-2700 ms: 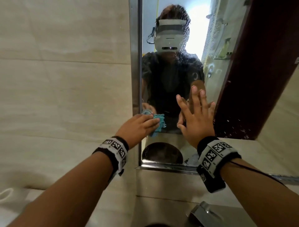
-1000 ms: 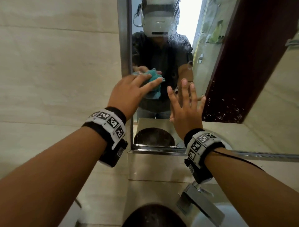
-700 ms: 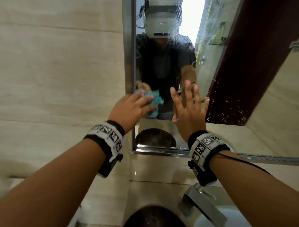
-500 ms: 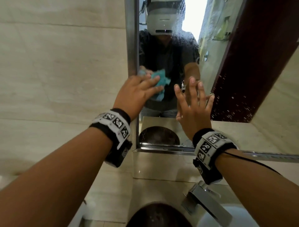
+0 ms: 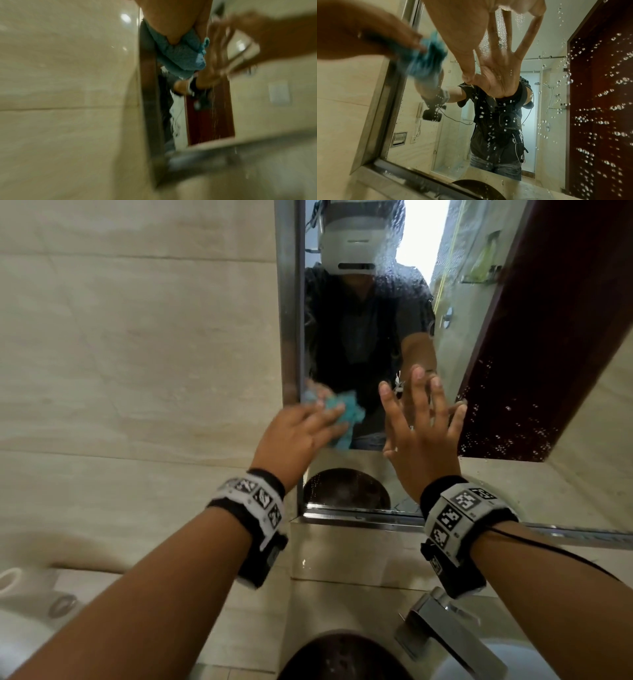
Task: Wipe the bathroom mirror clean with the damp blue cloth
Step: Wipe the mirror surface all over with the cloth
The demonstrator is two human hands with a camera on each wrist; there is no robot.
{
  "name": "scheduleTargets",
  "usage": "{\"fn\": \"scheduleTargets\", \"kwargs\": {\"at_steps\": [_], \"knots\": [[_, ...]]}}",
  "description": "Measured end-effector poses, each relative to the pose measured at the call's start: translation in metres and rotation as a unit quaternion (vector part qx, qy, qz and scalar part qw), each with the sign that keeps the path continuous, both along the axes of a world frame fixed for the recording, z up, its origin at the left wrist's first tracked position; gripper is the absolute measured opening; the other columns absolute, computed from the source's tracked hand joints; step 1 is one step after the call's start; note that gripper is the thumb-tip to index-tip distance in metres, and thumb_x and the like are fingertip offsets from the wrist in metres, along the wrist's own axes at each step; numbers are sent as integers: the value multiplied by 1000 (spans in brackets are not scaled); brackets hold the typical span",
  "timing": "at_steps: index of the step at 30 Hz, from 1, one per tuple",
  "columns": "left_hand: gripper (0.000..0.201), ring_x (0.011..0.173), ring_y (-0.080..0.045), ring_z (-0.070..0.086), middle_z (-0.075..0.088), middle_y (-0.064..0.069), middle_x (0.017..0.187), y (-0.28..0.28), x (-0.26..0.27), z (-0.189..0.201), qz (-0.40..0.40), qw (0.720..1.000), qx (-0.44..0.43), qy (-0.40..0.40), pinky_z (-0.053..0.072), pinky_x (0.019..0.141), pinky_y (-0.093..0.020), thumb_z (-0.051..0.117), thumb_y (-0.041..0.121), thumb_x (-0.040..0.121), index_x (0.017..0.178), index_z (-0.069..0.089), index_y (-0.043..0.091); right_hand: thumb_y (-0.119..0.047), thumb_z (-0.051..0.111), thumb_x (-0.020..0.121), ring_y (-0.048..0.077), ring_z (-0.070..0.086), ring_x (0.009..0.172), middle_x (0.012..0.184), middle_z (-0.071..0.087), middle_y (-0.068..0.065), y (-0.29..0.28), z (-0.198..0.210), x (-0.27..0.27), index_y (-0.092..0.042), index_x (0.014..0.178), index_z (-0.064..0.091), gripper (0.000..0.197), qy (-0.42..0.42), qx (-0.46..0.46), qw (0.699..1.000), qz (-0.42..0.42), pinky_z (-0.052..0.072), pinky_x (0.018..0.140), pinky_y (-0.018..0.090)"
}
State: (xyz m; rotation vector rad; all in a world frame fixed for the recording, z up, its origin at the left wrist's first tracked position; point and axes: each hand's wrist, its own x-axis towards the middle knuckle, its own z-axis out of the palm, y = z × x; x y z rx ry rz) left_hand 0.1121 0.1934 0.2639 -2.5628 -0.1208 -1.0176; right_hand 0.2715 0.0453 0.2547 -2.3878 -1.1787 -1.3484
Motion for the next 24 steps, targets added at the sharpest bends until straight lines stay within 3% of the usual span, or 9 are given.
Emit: {"fn": "scheduleTargets", "kwargs": {"at_steps": [3, 5, 9, 12, 14, 18, 21, 24], "knots": [[66, 106, -24, 61, 61, 1, 126, -5, -17, -20, 28, 983, 50, 176, 52, 80, -37, 87, 15, 55, 117, 66, 23, -31, 79, 65, 36, 18, 139, 154, 15, 15, 0, -1, 1, -29, 148, 21, 101, -10, 10, 1000, 3, 24, 100, 68], [65, 114, -22, 55, 54, 4, 134, -5, -18, -2, 50, 972, 51, 224, 49, 86, -36, 82, 18, 67, 127, 57, 27, -30, 78, 65, 36, 19, 139, 154, 16, 15, 1, -1, 1, -28, 147, 23, 99, -8, 18, 1000, 10, 23, 100, 68], [54, 100, -32, 62, 63, -7, 122, 5, -5, 53, 8, 998, 59, 3, 53, 83, -45, 80, 10, 64, 115, 65, 16, -28, 77, 67, 35, 16, 139, 154, 15, 15, 0, -1, 1, -29, 148, 22, 98, -7, 15, 1000, 6, 23, 100, 67], [44, 100, -33, 62, 61, -11, 124, 9, 5, 52, -5, 996, 12, -84, 50, 86, -44, 70, 7, 76, 119, 63, 13, -27, 78, 66, 35, 16, 139, 155, 14, 15, 0, -1, 0, -29, 148, 19, 101, -5, 8, 1000, 5, 23, 100, 67], [47, 99, -31, 63, 61, -10, 125, 6, 8, 19, 19, 997, 6, -77, 48, 87, -41, 71, 9, 73, 119, 63, 14, -27, 80, 65, 35, 14, 140, 155, 12, 14, 0, -2, -1, -30, 148, 18, 104, 2, 7, 1000, 12, 21, 101, 67], [67, 95, -27, 64, 64, -4, 120, 0, -13, -40, 17, 996, 25, 81, 54, 76, -39, 88, 12, 52, 115, 67, 21, -30, 84, 60, 35, 14, 140, 155, 12, 14, 0, -2, -1, -30, 148, 17, 111, 15, 3, 1000, 17, 20, 101, 67], [71, 95, -26, 63, 65, -2, 115, -1, -16, -19, 15, 992, 58, 113, 55, 72, -38, 91, 15, 47, 113, 67, 24, -31, 83, 60, 36, 14, 140, 155, 11, 15, 0, -1, -2, -29, 148, 17, 110, 20, 2, 1000, 16, 19, 101, 68], [63, 94, -32, 62, 63, -8, 118, 0, -9, 27, 33, 997, 62, 12, 52, 76, -41, 85, 13, 60, 119, 64, 21, -28, 79, 66, 36, 14, 140, 155, 11, 15, 0, -2, -4, -29, 149, 17, 103, 19, 9, 1000, 15, 20, 101, 68]]}}
